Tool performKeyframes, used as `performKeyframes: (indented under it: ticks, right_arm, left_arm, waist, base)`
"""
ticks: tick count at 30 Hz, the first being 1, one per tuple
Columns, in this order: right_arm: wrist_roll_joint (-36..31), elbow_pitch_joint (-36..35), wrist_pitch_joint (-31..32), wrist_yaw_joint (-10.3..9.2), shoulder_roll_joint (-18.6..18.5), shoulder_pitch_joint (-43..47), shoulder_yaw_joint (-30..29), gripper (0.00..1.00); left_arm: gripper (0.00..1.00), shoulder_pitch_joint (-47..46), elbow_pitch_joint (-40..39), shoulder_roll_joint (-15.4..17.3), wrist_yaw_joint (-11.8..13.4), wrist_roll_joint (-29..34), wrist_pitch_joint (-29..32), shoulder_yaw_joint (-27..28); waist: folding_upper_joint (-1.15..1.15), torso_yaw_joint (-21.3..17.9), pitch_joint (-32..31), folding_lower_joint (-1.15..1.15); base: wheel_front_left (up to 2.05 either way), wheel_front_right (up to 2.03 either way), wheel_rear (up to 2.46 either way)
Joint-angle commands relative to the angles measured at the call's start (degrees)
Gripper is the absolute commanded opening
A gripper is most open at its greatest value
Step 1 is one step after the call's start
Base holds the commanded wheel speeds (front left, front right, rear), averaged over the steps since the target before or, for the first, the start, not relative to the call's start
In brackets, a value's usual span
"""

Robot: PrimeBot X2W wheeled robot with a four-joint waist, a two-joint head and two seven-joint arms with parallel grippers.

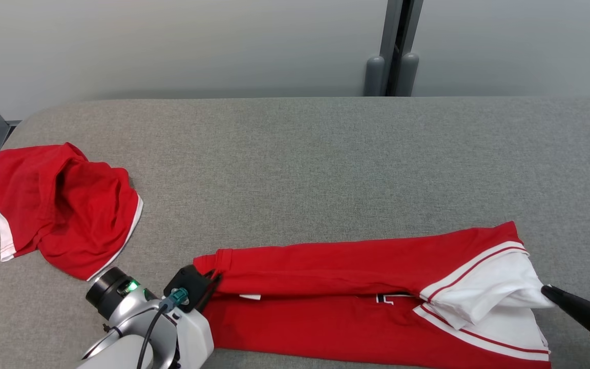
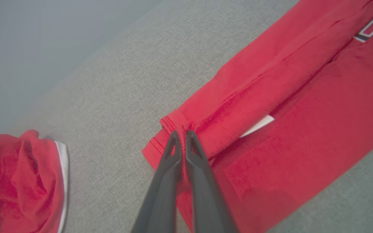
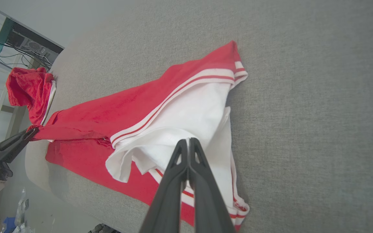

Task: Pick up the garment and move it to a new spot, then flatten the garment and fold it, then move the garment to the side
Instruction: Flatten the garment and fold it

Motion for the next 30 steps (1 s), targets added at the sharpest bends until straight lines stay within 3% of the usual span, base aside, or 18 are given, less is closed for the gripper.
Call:
performKeyframes:
  ticks: [1,6,7,8,9,14,20,23,27,30]
  right_arm:
    - [0.4,0.1,0.4,0.00,-0.5,0.0,0.4,0.00]
    - [3.2,2.1,3.3,0.00,-0.8,0.9,2.0,0.02]
    - [4.7,3.0,4.1,0.00,-0.6,1.2,2.4,0.47]
    - [5.6,3.4,4.7,0.01,-0.4,1.2,2.8,1.00]
    - [6.8,4.3,5.6,0.00,-0.5,0.7,3.7,1.00]
    - [6.4,6.5,4.1,0.00,-1.5,-1.6,5.3,1.00]
    - [2.2,9.2,-8.0,0.00,1.1,-4.1,4.0,1.00]
    - [-0.3,10.5,-13.8,0.00,3.1,-4.4,3.1,1.00]
    - [-6.3,14.2,-16.2,0.00,6.5,-4.1,-0.1,1.00]
    - [-14.0,17.6,-16.2,0.00,11.4,-2.5,-8.2,1.00]
  left_arm:
    - [0.00,0.9,-0.5,0.4,0.5,0.1,0.5,-0.1]
    - [0.00,2.1,-1.7,0.7,1.0,-0.4,1.9,-0.9]
    - [0.25,2.4,-1.6,0.6,1.2,-0.6,2.2,-0.9]
    - [0.89,2.6,-1.4,0.5,1.5,-0.7,2.4,-1.0]
    - [1.00,3.1,-0.9,0.2,2.1,-1.1,2.8,-0.9]
    - [1.00,3.8,-0.7,0.1,4.1,-2.2,2.0,0.6]
    - [1.00,4.8,-3.0,-1.5,7.8,-6.6,-3.9,6.7]
    - [1.00,5.5,-3.9,-2.5,9.7,-8.5,-7.7,10.1]
    - [1.00,6.9,-4.6,-4.5,12.0,-10.7,-12.7,14.3]
    - [1.00,8.0,-5.6,-6.4,13.0,-10.6,-14.8,17.6]
  waist:
    - [0.00,0.0,-0.1,0.00]
    - [0.00,0.2,-0.3,0.00]
    - [0.00,0.3,-0.3,0.00]
    - [0.00,0.3,-0.4,0.00]
    - [0.00,0.3,-0.4,0.00]
    - [0.00,0.1,-0.4,0.00]
    - [0.00,-0.3,-0.3,0.00]
    - [0.00,-0.5,-0.2,0.00]
    - [0.00,-0.9,-0.1,0.00]
    - [0.00,-1.4,0.0,0.00]
  base:
    - [0.00,0.00,0.00]
    - [0.00,0.00,0.00]
    - [0.00,0.00,0.00]
    - [0.00,0.00,0.00]
    - [0.00,0.00,0.00]
    - [0.00,0.00,0.00]
    - [0.00,0.00,0.00]
    - [0.00,0.00,0.00]
    - [0.00,0.00,0.00]
    - [0.00,0.00,0.00]
